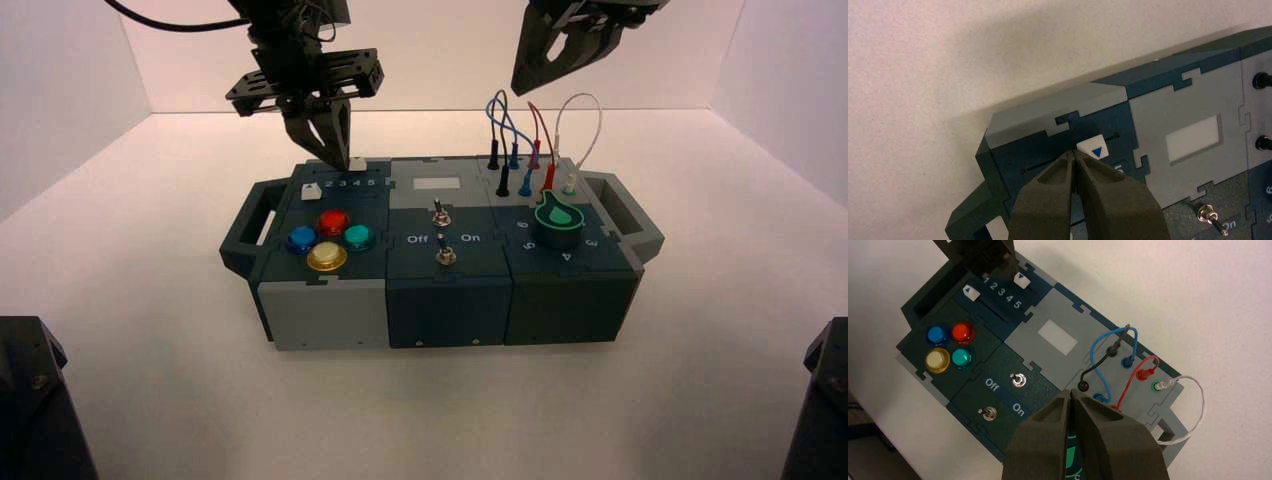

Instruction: Move the top slider to position 4.

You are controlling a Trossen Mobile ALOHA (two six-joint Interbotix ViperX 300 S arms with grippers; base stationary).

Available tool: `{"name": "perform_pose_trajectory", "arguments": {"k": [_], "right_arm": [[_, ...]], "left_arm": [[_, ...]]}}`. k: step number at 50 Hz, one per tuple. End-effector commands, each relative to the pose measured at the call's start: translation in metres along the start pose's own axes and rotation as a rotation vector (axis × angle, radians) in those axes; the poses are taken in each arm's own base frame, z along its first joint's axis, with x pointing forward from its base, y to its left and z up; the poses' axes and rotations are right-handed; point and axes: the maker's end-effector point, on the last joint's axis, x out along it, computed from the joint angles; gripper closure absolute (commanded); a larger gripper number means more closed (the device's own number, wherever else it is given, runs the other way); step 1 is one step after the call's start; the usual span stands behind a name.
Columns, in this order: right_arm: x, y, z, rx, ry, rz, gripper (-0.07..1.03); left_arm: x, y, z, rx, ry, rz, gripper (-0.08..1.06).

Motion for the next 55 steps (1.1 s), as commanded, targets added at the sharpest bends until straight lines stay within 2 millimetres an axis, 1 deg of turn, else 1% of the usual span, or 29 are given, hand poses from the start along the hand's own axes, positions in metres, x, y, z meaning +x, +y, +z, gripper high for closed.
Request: {"name": "perform_pose_trajectory", "arguments": {"k": [1,17,22,30,37,41,49,55], "right_arm": [[-0.007,0.002,0.01,-0.006,-0.04,0.002,0.99],[-0.007,0.002,0.009,-0.006,-0.032,0.003,0.99],[-0.009,0.002,0.008,-0.006,-0.028,0.005,0.99],[-0.011,0.003,0.007,-0.007,-0.011,0.009,0.99],[-0.012,0.003,0.006,-0.01,-0.008,0.008,0.99],[-0.013,0.003,0.006,-0.009,-0.003,0.008,0.99],[-0.016,0.003,0.013,-0.013,-0.014,0.007,0.99],[-0.017,0.003,0.012,-0.014,0.003,0.011,0.99]], "left_arm": [[-0.018,-0.009,0.016,0.019,-0.062,-0.017,1.01],[-0.026,-0.013,0.019,0.026,-0.062,-0.025,1.01],[-0.035,-0.015,0.02,0.033,-0.069,-0.03,1.01],[-0.054,-0.018,0.018,0.071,-0.077,-0.034,1.01],[-0.066,-0.016,0.017,0.094,-0.077,-0.029,1.01],[-0.07,-0.015,0.016,0.096,-0.068,-0.028,1.01],[-0.071,-0.016,0.017,0.106,-0.067,-0.029,1.01],[-0.072,-0.016,0.018,0.111,-0.07,-0.029,1.01]]}}
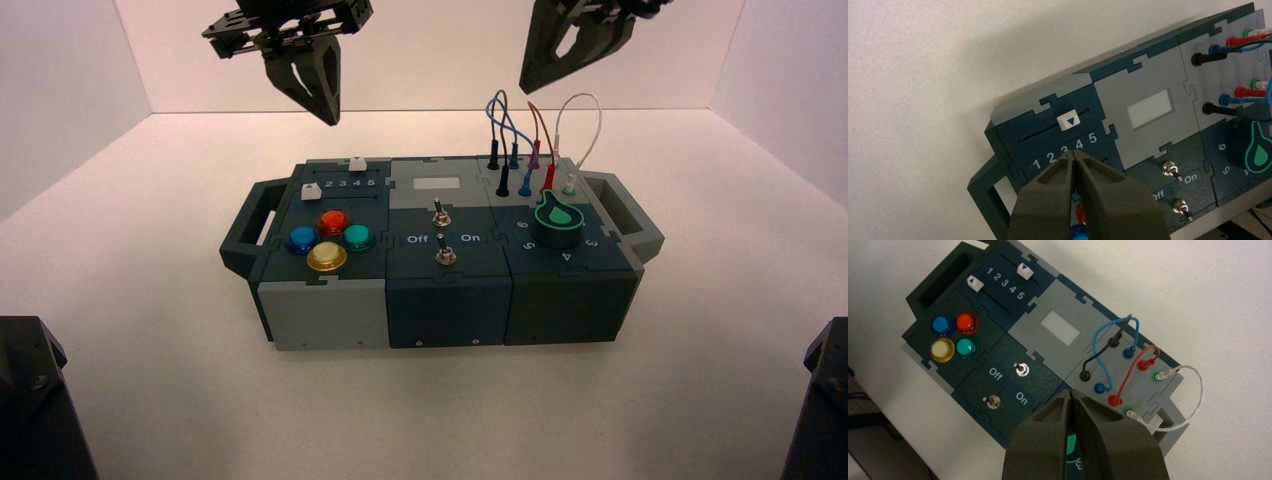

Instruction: Move the top slider to position 4.

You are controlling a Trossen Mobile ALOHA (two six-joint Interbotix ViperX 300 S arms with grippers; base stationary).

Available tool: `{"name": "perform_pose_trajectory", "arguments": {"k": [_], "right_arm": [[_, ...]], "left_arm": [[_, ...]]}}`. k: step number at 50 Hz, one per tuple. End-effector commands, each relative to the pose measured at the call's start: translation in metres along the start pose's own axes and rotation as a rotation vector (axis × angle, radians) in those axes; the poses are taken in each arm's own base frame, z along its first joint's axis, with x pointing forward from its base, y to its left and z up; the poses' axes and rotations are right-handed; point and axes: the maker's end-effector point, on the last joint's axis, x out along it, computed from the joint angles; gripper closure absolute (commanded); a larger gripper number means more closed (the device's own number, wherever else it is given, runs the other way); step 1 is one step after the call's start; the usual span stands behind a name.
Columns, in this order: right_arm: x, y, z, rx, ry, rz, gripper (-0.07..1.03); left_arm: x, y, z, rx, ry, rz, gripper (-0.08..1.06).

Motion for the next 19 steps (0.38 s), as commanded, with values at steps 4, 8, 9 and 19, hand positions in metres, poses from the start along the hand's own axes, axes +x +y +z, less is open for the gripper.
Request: {"name": "perform_pose_trajectory", "arguments": {"k": [4,8,9,19], "right_arm": [[-0.0085,0.0016,0.0127,-0.011,-0.03,0.002,0.99],[-0.0085,0.0012,0.0127,-0.01,-0.03,0.001,0.99],[-0.0085,0.0012,0.0127,-0.01,-0.03,0.001,0.99],[-0.0128,0.002,0.0125,-0.012,-0.043,0.002,0.99]], "left_arm": [[-0.0151,-0.0033,0.0127,0.015,-0.056,-0.006,1.01],[-0.0139,-0.0027,0.0114,0.015,-0.051,-0.005,1.01],[-0.0141,-0.0029,0.0109,0.014,-0.051,-0.006,1.01],[-0.0123,-0.0021,0.0084,0.013,-0.044,-0.004,1.01]]}}
